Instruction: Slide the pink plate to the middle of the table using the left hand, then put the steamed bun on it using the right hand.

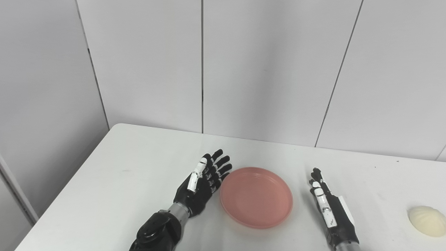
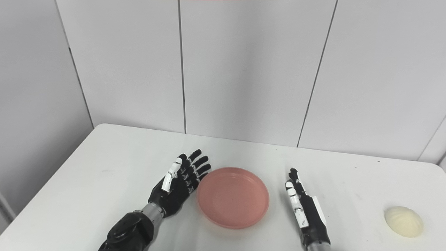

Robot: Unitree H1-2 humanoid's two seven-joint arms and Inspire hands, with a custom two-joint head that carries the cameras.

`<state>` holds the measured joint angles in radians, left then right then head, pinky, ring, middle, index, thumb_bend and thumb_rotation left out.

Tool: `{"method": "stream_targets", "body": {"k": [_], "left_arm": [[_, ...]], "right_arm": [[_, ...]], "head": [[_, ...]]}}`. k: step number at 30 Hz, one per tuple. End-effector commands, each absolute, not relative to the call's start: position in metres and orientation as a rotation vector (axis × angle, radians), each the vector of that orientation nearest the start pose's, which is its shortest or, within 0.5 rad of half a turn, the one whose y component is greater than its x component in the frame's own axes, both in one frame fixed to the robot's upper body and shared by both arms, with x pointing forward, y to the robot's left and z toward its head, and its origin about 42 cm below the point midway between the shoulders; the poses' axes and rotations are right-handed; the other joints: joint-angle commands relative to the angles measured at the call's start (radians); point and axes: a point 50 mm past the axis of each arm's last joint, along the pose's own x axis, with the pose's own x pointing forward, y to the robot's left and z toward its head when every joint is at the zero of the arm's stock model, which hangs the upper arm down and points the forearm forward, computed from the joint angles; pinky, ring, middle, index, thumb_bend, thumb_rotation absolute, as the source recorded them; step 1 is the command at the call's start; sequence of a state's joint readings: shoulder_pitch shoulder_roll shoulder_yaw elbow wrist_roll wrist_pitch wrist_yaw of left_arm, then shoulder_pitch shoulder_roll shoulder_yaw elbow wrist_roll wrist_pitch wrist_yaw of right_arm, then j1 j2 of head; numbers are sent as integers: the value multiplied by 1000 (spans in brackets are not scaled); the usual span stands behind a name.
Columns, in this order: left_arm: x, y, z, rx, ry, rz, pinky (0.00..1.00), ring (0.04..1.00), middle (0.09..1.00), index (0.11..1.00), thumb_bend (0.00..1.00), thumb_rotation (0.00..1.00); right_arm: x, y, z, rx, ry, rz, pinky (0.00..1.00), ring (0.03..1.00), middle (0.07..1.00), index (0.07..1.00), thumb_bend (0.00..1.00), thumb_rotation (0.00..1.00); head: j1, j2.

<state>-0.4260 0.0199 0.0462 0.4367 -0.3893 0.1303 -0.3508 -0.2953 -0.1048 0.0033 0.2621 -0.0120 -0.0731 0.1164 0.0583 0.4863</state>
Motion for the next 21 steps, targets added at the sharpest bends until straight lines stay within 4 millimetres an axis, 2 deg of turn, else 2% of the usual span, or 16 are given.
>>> {"method": "stream_targets", "body": {"k": [1, 11, 15, 21], "left_arm": [[385, 175, 63, -402, 309, -384, 951, 941, 955, 953, 432, 1000], [383, 180, 57, -355, 290, -316, 956, 943, 953, 958, 428, 1000], [384, 184, 52, -346, 293, -304, 961, 948, 957, 964, 440, 1000], [388, 191, 42, -352, 306, -297, 946, 937, 953, 954, 443, 1000]], "right_arm": [[359, -207, 88, -82, 4, 169, 1000, 987, 1000, 1000, 261, 1000], [360, -207, 87, -107, 0, 158, 1000, 978, 993, 1000, 245, 1000], [363, -206, 85, -113, -4, 149, 1000, 979, 994, 1000, 240, 1000], [367, -206, 85, -167, -46, 114, 1000, 984, 1000, 1000, 366, 1000]], "head": [[-3, 2], [-28, 0], [-91, -13], [-151, -25]]}}
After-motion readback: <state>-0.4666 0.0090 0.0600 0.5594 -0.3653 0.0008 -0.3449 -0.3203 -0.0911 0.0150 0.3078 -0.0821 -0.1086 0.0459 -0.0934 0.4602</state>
